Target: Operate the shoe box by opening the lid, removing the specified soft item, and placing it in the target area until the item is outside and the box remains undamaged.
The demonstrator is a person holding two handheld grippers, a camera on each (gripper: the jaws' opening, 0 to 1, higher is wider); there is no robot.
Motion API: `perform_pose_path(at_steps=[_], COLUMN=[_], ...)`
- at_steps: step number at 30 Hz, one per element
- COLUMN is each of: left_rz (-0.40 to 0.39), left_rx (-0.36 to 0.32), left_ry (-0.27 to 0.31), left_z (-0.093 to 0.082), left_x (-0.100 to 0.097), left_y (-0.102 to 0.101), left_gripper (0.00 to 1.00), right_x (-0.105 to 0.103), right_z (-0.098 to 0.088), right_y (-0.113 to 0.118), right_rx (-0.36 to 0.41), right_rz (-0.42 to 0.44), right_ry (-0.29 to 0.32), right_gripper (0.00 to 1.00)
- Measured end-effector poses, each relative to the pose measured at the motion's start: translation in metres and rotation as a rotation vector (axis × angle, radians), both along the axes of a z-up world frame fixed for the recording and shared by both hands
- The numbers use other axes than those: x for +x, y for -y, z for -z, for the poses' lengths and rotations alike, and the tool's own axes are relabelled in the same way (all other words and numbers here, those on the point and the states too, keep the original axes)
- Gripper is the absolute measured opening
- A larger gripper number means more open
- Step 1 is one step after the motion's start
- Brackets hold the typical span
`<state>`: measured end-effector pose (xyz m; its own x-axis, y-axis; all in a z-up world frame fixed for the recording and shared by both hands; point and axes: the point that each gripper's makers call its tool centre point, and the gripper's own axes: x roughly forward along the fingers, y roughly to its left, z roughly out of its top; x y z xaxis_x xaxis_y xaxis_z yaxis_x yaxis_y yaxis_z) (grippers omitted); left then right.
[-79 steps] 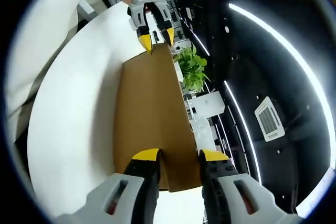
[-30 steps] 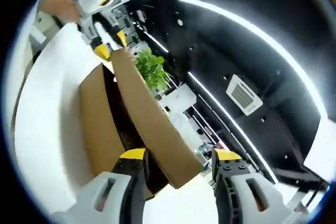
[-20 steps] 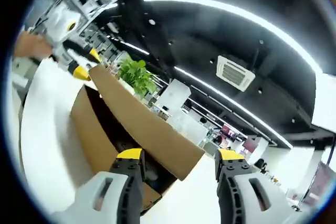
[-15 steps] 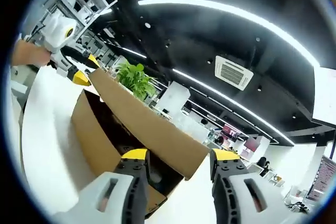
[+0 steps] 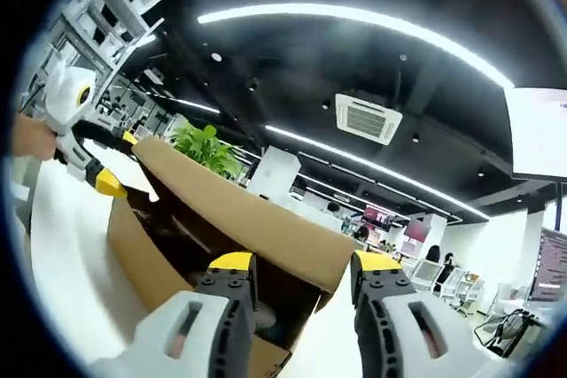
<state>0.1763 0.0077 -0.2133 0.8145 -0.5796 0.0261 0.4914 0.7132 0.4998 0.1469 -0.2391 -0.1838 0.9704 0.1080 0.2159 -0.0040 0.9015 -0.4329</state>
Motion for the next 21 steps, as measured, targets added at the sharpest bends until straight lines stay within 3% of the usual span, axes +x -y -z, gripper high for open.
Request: perform_pose_path(at_steps=[3,10,21], left_rz=[0.029,0.027,0.038], left_rx=[-0.065,-0.063,-0.086], left_ry=[-0.040,-0.035,-0.017], left_z=[-0.002,-0.003,-0.009], left_x=[-0.002,-0.002,0.002], left_y=[0.001,0.004,0.007], left_gripper=[0.53,0.57,0.60], right_x=[0.000,0.001,0.012], right_z=[0.000,-0.004,-0.013], right_y=[-0.001,-0.001,0.004], right_rx=[0.010,0.041,0.125], right_rz=[0.003,0.006,-0.032], right_ry=[0.014,0.016,0.087], right_gripper=[0.43,0.43,0.42])
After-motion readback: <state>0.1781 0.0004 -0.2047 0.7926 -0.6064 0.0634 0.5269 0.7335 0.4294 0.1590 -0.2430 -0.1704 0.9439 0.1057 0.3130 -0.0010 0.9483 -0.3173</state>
